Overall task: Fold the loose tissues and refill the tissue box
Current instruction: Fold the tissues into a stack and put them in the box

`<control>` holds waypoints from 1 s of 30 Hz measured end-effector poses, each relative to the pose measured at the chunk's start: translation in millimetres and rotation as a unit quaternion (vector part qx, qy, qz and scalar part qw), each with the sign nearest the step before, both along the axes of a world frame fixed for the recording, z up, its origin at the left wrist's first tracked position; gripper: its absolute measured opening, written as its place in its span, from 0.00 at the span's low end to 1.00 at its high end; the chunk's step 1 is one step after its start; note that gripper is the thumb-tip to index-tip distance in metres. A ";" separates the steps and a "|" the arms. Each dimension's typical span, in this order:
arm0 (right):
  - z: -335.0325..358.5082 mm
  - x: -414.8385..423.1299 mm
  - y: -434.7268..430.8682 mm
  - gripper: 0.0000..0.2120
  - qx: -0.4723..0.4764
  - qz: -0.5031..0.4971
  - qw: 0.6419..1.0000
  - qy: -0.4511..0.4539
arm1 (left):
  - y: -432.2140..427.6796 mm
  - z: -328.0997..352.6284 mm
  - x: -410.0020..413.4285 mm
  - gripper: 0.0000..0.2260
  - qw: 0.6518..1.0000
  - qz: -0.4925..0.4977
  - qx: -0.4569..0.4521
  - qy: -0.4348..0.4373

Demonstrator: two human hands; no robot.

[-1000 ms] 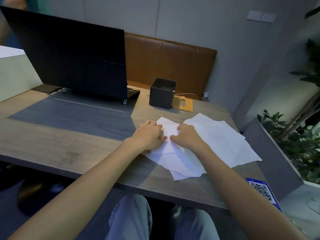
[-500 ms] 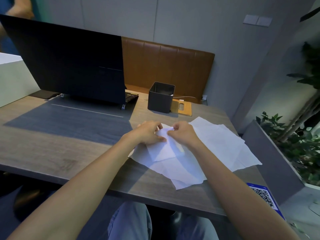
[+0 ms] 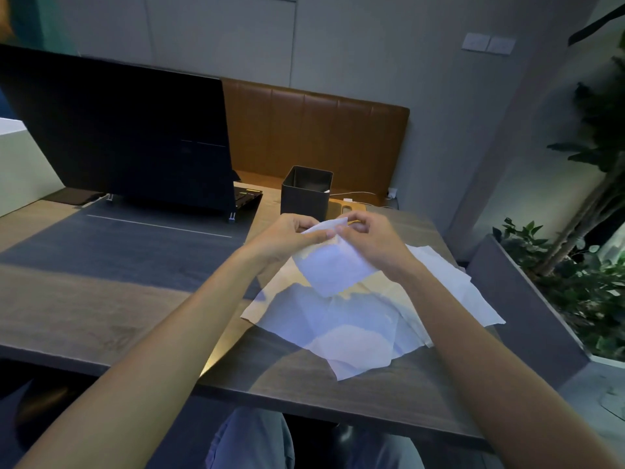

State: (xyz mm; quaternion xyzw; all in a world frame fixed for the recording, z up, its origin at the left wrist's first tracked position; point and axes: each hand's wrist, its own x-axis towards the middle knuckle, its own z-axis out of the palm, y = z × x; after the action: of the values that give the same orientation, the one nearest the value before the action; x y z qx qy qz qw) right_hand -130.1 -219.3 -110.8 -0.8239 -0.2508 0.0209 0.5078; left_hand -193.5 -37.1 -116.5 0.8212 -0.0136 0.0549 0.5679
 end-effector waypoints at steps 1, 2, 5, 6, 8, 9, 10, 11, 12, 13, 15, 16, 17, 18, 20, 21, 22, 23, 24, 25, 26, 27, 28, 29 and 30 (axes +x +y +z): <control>1.3 -0.7 -1.2 0.07 -0.001 0.012 1.000 -0.006 | -2.6 1.5 0.9 0.12 1.000 0.002 0.001 0.002; 2.9 -1.5 -1.5 0.09 -0.004 0.020 1.000 -0.011 | -5.3 2.3 2.0 0.12 1.000 0.006 0.005 -0.001; 6.7 -2.1 -3.2 0.05 -0.012 0.014 0.999 -0.028 | -9.9 0.6 4.7 0.10 0.999 0.032 0.021 -0.018; 7.4 -1.5 -4.6 0.04 -0.012 0.012 0.999 -0.033 | -9.6 -1.3 5.2 0.09 0.999 0.037 0.020 -0.024; 8.2 1.6 -9.8 0.04 -0.017 0.008 0.999 -0.044 | -7.0 -5.3 5.3 0.08 0.999 0.040 0.013 -0.029; 8.1 3.3 -12.6 0.04 -0.021 0.007 0.999 -0.047 | -5.7 -6.8 4.5 0.07 0.999 0.039 0.008 -0.027; 7.6 4.3 -14.7 0.04 -0.023 0.009 0.999 -0.047 | -5.2 -7.6 3.3 0.07 0.999 0.036 0.001 -0.023; 7.3 5.2 -15.8 0.04 -0.028 0.014 0.998 -0.048 | -5.8 -7.5 2.8 0.07 0.999 0.033 -0.004 -0.019; 6.9 5.5 -15.8 0.04 -0.034 0.020 0.998 -0.052 | -8.0 -6.7 2.8 0.09 0.999 0.031 -0.005 -0.015; 6.8 5.4 -15.0 0.04 -0.040 0.027 0.997 -0.057 | -10.8 -6.3 3.7 0.10 0.999 0.032 0.000 -0.015; 8.0 3.7 -12.1 0.05 -0.037 0.039 0.997 -0.063 | -16.9 -6.8 7.6 0.11 0.998 0.052 0.023 -0.037; 9.2 2.7 -11.2 0.05 -0.032 0.041 0.996 -0.065 | -19.4 -7.2 8.7 0.10 0.996 0.065 0.033 -0.057; 10.4 2.1 -11.3 0.05 -0.031 0.041 0.996 -0.067 | -20.9 -8.0 9.5 0.10 0.993 0.074 0.036 -0.080; 11.3 2.2 -12.0 0.05 -0.036 0.037 0.996 -0.067 | -21.8 -8.8 9.6 0.10 0.991 0.080 0.036 -0.101; 11.6 3.8 -16.4 0.05 -0.051 0.025 0.996 -0.063 | -21.7 -9.9 8.8 0.09 0.985 0.096 0.042 -0.135; 10.7 5.6 -19.7 0.06 -0.054 0.021 0.997 -0.059 | -20.5 -10.0 7.8 0.09 0.982 0.107 0.043 -0.148; 9.2 7.4 -23.8 0.06 -0.056 0.017 0.997 -0.053 | -18.7 -10.2 7.0 0.08 0.980 0.118 0.032 -0.157; 7.6 8.8 -28.2 0.06 -0.055 0.012 0.997 -0.048 | -15.7 -10.8 6.6 0.08 0.978 0.126 0.014 -0.164; 6.4 9.9 -32.5 0.07 -0.052 0.005 0.998 -0.044 | -12.4 -11.5 6.6 0.08 0.976 0.135 -0.002 -0.169; 5.5 10.6 -35.7 0.07 -0.047 -0.001 0.998 -0.045 | -9.1 -11.9 6.2 0.08 0.975 0.141 -0.012 -0.171; 5.2 11.0 -37.1 0.09 -0.040 -0.005 0.998 -0.046 | -7.1 -11.6 5.7 0.08 0.975 0.144 -0.014 -0.169; 5.5 10.7 -36.7 0.11 -0.037 -0.004 0.999 -0.040 | -6.2 -10.9 5.5 0.08 0.976 0.140 -0.012 -0.166; 6.7 9.7 -34.0 0.13 -0.037 0.004 0.999 -0.029 | -6.9 -9.6 5.1 0.07 0.977 0.131 -0.011 -0.165; 8.5 7.5 -29.9 0.14 -0.037 0.020 0.999 -0.014 | -8.8 -7.7 5.0 0.06 0.979 0.116 -0.010 -0.168; 10.3 4.8 -25.3 0.14 -0.041 0.040 0.998 -0.007 | -11.2 -5.9 5.5 0.06 0.980 0.100 -0.009 -0.171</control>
State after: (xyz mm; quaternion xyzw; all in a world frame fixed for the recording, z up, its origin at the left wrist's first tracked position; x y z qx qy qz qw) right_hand -125.3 -244.5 -100.5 -0.8336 -0.2856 0.0460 0.4705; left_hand -188.1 -48.3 -122.4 0.7920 -0.0277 0.2506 0.5561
